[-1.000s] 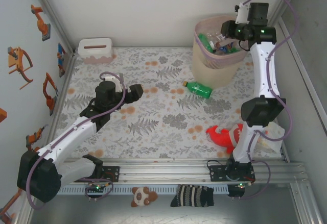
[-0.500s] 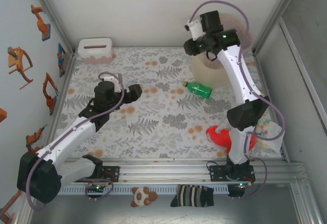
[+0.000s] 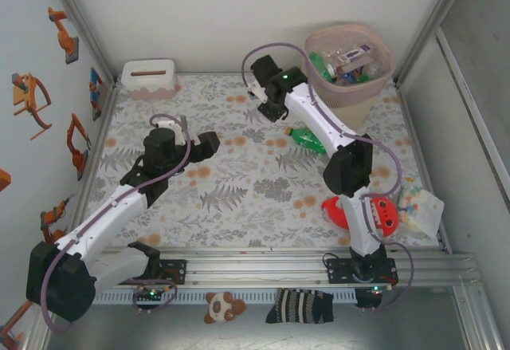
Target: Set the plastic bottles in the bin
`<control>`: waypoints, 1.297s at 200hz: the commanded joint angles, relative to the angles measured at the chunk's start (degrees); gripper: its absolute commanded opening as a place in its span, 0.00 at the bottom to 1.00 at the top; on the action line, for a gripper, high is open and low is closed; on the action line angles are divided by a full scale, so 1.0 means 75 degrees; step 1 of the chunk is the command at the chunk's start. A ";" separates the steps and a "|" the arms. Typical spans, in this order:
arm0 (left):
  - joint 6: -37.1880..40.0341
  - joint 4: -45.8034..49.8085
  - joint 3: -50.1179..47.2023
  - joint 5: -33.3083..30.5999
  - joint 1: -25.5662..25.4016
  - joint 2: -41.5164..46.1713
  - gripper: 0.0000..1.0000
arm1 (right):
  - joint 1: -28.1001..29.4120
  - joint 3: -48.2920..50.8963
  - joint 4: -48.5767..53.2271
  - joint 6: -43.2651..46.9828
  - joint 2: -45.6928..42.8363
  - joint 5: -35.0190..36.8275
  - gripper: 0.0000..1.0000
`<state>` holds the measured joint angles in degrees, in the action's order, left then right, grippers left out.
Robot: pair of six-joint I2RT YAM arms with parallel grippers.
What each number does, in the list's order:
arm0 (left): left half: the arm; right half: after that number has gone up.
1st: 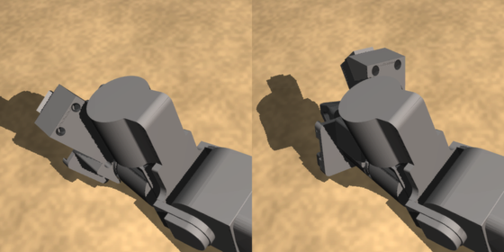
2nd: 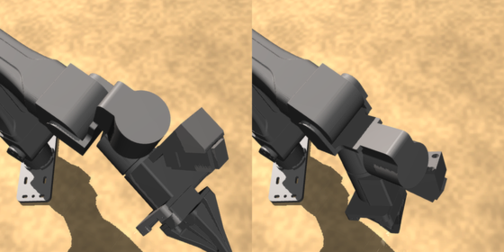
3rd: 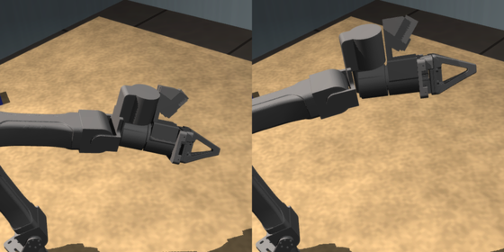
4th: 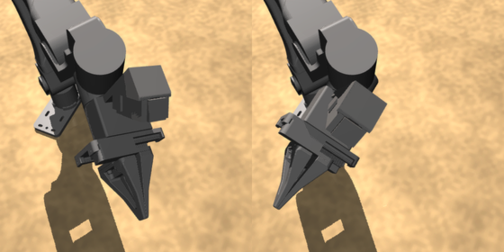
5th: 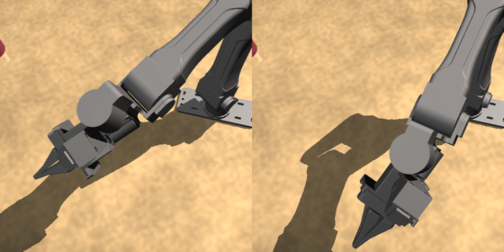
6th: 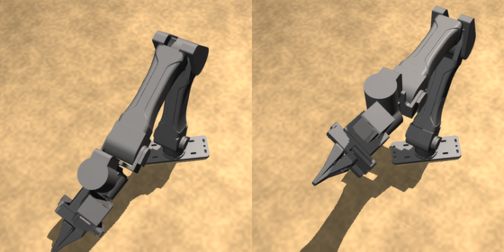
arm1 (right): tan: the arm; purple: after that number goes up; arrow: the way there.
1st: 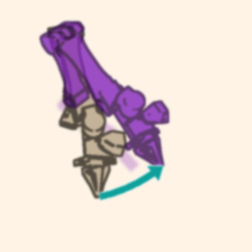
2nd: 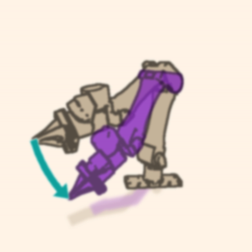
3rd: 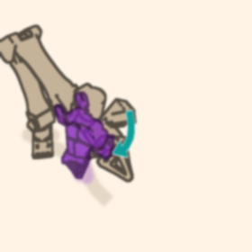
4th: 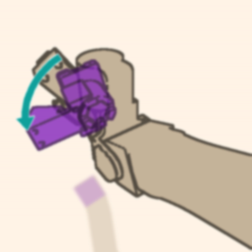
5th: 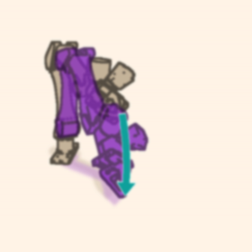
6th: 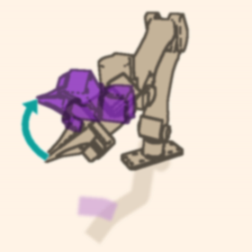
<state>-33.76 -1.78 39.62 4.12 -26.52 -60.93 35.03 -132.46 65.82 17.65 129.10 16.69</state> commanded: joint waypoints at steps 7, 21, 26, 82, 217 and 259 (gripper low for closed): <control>0.0065 0.0038 -0.0125 0.0106 0.0071 0.0214 0.98 | 0.0041 0.0005 0.0267 0.0245 0.0418 0.1442 0.42; 0.0036 0.0038 -0.0149 0.0091 0.0073 0.0226 0.98 | 0.0041 0.0002 0.0297 0.0266 0.0678 0.1711 0.44; 0.0030 0.0029 -0.0149 0.0084 0.0088 0.0228 0.98 | 0.0047 0.0002 0.0294 0.0272 0.0760 0.1753 0.46; -0.0046 0.0037 -0.0262 0.0067 0.0101 0.0288 0.98 | 0.0020 -0.0088 0.0257 0.0342 0.1571 0.1727 0.59; -0.0093 0.0026 -0.0295 0.0060 0.0136 0.0249 0.98 | -0.0383 -0.0281 0.0062 0.0530 0.2656 0.1490 0.42; -0.0099 0.0013 -0.0297 0.0086 0.0130 0.0214 0.98 | -0.0381 -0.0210 0.0066 0.0541 0.2505 0.1472 0.31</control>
<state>-33.95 -1.67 37.69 4.12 -25.78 -59.59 32.16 -133.67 66.11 21.63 147.85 27.94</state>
